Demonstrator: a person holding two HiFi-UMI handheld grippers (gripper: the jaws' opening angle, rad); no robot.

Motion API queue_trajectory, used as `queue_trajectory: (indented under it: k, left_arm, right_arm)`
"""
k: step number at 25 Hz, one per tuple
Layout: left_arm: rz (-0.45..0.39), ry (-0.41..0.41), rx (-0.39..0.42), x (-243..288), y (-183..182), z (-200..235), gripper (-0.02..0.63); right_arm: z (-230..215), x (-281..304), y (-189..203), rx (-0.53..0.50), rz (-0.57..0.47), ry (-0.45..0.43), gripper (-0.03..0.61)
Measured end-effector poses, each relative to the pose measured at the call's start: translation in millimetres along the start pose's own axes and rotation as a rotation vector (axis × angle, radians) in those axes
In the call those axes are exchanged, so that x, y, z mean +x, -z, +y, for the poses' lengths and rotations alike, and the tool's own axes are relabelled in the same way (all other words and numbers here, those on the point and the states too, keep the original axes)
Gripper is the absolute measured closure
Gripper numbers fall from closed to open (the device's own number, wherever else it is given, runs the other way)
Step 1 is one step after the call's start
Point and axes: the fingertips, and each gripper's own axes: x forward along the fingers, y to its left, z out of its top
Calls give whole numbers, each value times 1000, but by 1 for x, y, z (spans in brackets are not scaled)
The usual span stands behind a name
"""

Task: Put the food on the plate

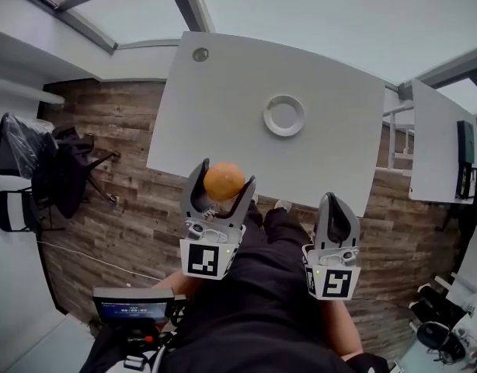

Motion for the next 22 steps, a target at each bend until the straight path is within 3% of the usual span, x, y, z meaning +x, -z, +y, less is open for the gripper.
queue_trajectory:
  k: [4,10,14,22]
  left_arm:
    - [29,-8,15,6,3,-13,278]
    - [49,-40,-8,4,8,-32,278]
    - [58,-22,-24,17,15,-47,278]
    - [53,-9,27,43,30,-55,278]
  right_arm:
    - [-9,4,-2,15,-31,-54,571]
    - [5,8,-40,-3,-157,-182,571]
    - [-4,13,-51,48,-195,-189,571]
    - [-24,25,-61,23,-203,-173,571]
